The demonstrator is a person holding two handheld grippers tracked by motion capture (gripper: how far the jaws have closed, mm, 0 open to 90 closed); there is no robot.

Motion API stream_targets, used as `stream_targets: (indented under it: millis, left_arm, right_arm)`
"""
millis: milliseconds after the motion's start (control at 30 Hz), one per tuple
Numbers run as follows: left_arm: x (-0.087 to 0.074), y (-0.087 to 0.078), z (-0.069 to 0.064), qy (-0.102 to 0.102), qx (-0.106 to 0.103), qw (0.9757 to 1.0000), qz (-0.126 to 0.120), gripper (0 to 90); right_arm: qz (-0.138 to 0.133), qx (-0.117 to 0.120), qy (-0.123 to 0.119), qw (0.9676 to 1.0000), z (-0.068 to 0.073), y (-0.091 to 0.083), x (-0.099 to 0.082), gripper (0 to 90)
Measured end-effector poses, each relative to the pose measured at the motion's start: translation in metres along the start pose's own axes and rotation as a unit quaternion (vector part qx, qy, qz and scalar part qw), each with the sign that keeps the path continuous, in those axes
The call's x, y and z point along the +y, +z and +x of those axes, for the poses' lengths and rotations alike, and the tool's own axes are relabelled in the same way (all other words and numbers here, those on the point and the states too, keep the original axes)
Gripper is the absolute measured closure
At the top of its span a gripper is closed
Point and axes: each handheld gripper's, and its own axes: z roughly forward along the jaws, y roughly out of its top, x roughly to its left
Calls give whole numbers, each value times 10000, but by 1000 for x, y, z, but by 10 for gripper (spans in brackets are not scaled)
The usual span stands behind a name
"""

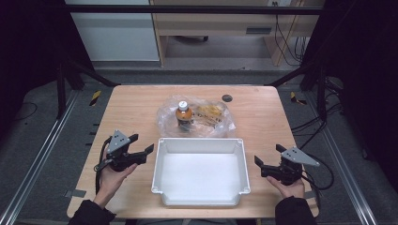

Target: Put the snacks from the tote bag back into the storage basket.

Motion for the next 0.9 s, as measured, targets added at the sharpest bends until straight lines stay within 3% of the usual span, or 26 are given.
stream_targets:
  millis: [900]
  left_arm:
    - [23,18,-3,-75,-87,9999,-106,278]
  right_arm:
    - [-24,-18,-15,10000,0,-1,1,53]
